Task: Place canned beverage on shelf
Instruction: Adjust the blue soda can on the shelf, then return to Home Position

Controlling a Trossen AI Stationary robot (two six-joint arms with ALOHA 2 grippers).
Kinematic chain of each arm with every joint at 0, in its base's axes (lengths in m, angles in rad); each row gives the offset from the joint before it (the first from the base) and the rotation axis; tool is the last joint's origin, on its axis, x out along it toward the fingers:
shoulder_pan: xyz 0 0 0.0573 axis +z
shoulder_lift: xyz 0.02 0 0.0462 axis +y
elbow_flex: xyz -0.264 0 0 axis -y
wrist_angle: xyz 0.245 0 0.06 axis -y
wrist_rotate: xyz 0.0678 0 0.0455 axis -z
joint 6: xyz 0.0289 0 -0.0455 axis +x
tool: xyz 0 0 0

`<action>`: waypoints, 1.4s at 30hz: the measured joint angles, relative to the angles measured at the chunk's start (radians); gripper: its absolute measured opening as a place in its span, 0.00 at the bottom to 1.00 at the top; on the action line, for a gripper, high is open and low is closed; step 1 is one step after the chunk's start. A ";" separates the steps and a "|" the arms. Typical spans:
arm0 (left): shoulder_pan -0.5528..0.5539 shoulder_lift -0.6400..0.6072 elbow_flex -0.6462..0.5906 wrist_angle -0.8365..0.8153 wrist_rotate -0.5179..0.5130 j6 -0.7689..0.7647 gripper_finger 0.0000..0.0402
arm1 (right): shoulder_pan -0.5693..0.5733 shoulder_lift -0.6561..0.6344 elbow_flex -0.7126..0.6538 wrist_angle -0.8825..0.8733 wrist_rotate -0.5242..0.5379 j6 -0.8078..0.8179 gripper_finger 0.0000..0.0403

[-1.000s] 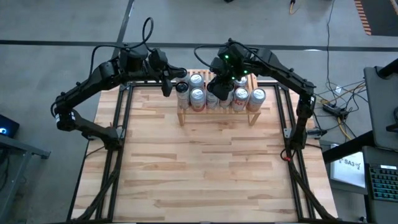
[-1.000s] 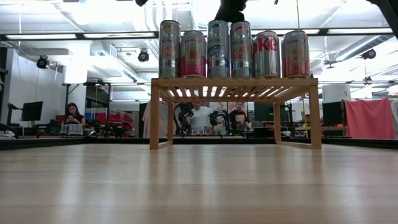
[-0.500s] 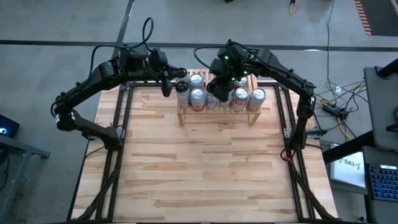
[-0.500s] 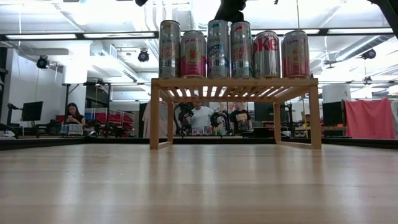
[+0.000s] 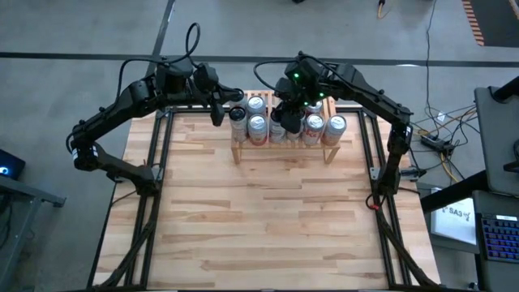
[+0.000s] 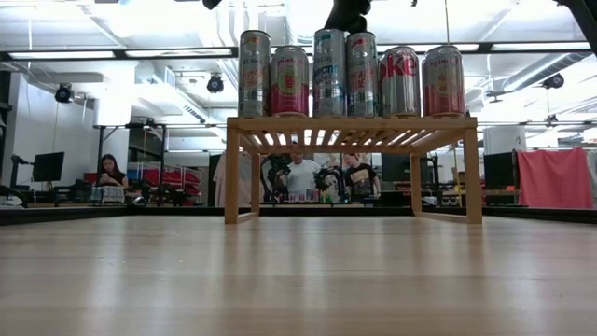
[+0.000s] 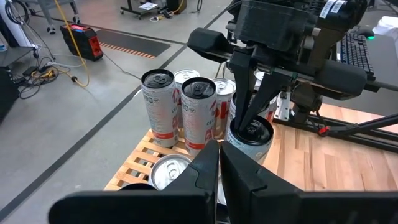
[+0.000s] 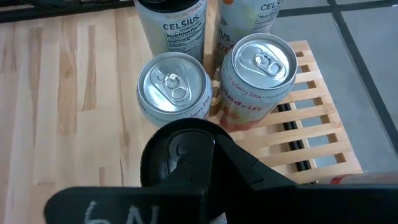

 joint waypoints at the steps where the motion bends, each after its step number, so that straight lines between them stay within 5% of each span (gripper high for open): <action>1: 0.000 0.000 0.000 0.000 -0.001 0.000 0.00 | 0.000 0.000 0.000 0.001 0.000 0.000 0.02; 19: 0.000 -0.001 0.000 0.027 -0.001 0.010 0.00 | -0.005 -0.112 -0.001 -0.035 0.062 0.133 0.02; 42: -0.002 -0.004 0.035 0.035 0.000 0.031 0.00 | -0.086 -0.123 -0.011 -0.062 0.194 0.072 0.02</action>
